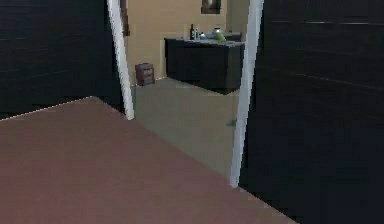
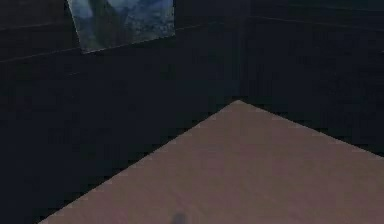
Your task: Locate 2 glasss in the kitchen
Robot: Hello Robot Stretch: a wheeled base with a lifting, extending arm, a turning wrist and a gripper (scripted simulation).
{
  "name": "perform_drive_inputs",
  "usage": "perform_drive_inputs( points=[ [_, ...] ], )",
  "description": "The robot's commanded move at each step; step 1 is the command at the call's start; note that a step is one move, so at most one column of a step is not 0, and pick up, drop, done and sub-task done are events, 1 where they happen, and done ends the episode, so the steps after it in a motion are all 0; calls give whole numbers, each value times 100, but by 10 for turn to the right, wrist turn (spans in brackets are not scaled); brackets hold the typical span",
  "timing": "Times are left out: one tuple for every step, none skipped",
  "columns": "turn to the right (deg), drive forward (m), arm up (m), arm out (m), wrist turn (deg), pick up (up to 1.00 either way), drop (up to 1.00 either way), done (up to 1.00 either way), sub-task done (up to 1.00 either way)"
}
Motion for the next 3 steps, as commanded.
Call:
perform_drive_inputs(
  points=[
    [0,100,0,0,0,0,0,0,0],
    [-30,0,0,0,0,0,0,0,0],
    [0,60,0,0,0,0,0,0,0]
  ],
)
